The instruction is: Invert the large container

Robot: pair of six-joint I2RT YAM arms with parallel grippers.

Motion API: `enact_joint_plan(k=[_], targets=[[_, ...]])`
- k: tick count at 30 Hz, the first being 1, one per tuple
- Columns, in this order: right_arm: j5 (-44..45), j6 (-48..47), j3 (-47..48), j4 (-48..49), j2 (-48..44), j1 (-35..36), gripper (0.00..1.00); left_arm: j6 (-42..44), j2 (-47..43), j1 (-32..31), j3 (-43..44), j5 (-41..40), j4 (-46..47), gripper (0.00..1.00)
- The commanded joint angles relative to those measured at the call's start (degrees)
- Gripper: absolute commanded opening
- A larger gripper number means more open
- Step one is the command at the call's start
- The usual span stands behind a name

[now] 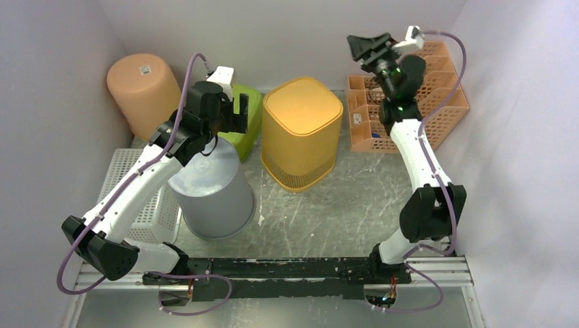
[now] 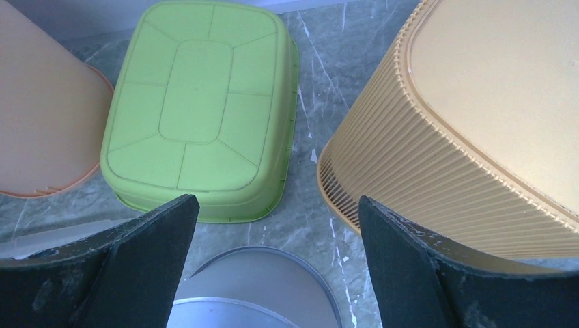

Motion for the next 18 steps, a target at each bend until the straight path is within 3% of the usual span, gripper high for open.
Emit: enact_joint_plan(k=[1,4,6,7,8,18], targets=[[22.43,-35.72,12.98,-48.2,6.27,8.84,0.55,0.0,-1.96,-0.56,-0.8,-0.48,1.31,0.99],[31.89,-41.37,11.81,-49.94,5.65,11.67,0.59,-0.13,-2.26,-0.63,-1.08,-0.47,1.67,0.99],[34.07,-42.29,8.29,-47.65,3.16,12.57,0.75,0.07,-2.35,-0.63,-0.93,-0.37,1.7,1.0],[32.91,-42.71,6.32,-46.4,1.83,12.72,0.97,0.18,-2.4,-0.63,-0.79,-0.63,1.64,1.0],[31.96,-42.21,4.87,-45.28,0.44,12.69,1.0,0.35,-2.4,-0.63,-0.69,-1.06,1.55,1.0],[30.02,-41.92,-6.8,-36.08,-10.44,12.74,1.0,0.86,-2.71,-0.63,-2.19,0.18,5.18,0.99]])
